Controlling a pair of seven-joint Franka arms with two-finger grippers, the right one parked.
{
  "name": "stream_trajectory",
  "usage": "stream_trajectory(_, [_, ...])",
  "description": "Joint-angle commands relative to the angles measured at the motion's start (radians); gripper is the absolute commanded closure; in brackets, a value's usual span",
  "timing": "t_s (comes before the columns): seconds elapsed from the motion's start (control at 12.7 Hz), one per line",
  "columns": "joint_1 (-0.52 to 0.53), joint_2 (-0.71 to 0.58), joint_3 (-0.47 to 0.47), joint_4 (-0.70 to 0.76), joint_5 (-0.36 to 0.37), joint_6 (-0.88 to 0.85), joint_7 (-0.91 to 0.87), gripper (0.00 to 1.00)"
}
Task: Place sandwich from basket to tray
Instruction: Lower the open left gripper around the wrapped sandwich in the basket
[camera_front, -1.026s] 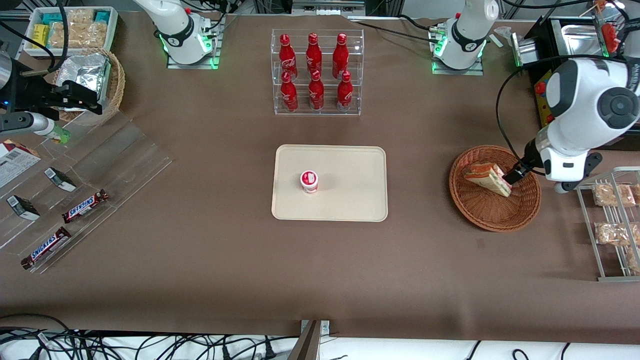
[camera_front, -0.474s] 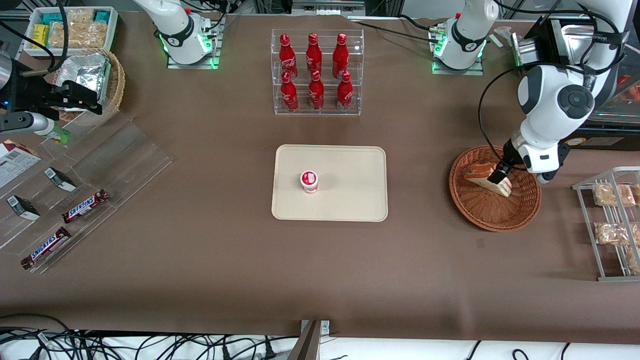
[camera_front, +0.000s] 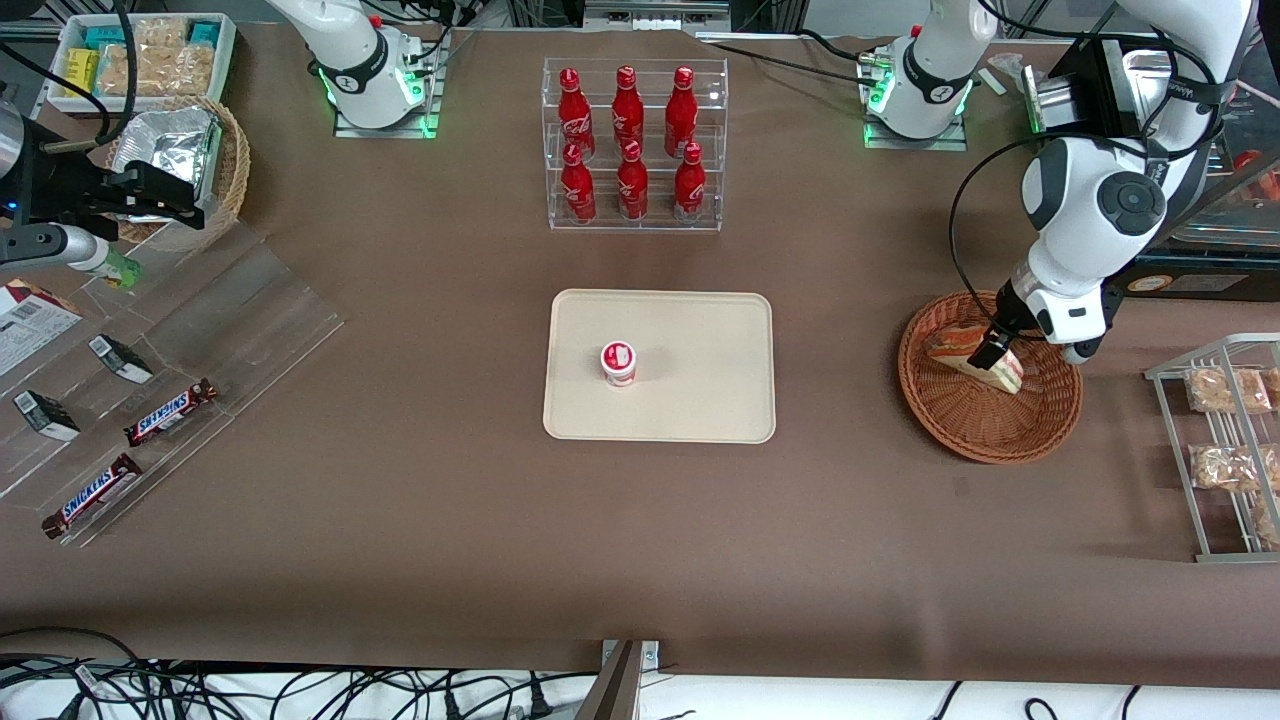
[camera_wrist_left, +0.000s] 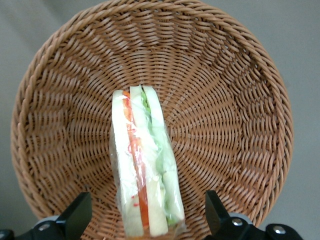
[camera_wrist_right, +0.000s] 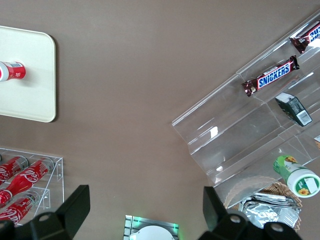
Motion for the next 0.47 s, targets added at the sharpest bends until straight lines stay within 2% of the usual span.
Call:
stream_trajectory(0.0, [0.01, 0.039, -0.002, -0.006, 0.019, 0.063, -0.024, 0.0])
stream_trajectory(0.24, [0.01, 0.06, 0.003, -0.006, 0.019, 0.093, -0.029, 0.01])
stream_trajectory(0.39, [0.01, 0.067, 0.004, -0.006, 0.019, 0.098, -0.03, 0.66])
